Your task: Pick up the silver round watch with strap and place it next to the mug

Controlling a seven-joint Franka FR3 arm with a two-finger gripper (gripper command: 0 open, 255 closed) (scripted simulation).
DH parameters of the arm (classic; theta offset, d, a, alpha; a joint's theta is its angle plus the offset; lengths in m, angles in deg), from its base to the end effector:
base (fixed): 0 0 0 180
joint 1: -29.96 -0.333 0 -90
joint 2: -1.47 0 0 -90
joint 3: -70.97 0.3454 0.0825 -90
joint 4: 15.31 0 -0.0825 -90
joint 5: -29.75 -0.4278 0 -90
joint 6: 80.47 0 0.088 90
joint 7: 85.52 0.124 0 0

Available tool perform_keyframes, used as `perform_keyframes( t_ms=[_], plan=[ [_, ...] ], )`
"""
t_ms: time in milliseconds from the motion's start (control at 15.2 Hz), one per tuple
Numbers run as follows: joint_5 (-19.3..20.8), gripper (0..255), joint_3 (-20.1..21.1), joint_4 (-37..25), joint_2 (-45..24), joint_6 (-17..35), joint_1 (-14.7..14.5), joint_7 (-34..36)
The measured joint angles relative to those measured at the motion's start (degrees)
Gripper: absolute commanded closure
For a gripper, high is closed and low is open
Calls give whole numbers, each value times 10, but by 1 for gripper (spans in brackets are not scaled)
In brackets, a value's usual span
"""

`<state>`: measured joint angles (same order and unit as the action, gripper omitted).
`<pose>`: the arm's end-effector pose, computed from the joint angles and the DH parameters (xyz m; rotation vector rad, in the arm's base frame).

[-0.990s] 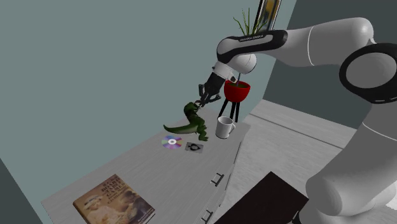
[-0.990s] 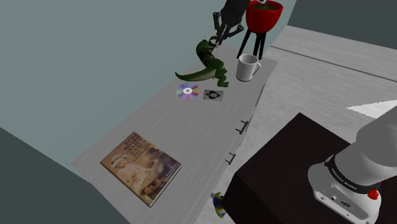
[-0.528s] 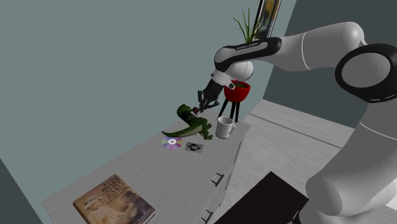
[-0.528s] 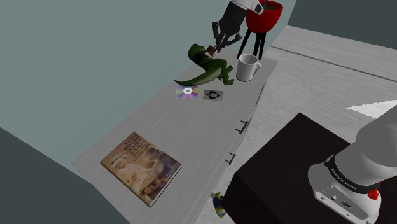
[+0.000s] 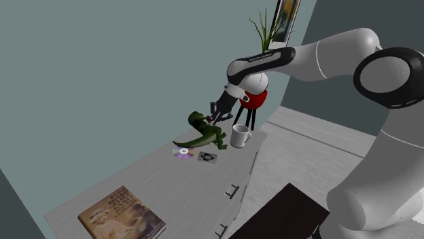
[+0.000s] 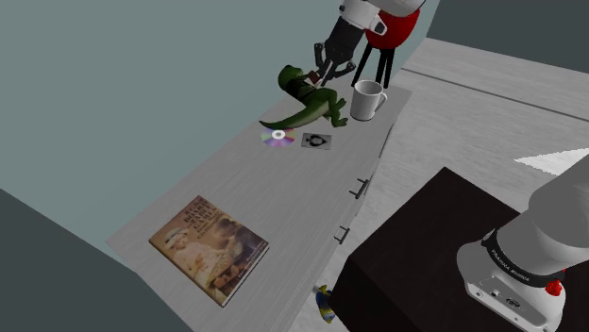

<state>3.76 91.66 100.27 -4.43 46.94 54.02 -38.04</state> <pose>0.6276 -0.0211 0.4095 -2.2833 1.4811 0.0798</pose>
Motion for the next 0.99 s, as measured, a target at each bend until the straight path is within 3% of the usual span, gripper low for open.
perform_keyframes(
  t_ms=[462, 594, 990],
  plan=[
    [5, 255, 1, 4, -9, 40, -4, -7],
    [5, 255, 4, 16, -13, 77, -10, -8],
    [-1, 255, 0, 40, -65, 77, -6, -28]
  ],
)
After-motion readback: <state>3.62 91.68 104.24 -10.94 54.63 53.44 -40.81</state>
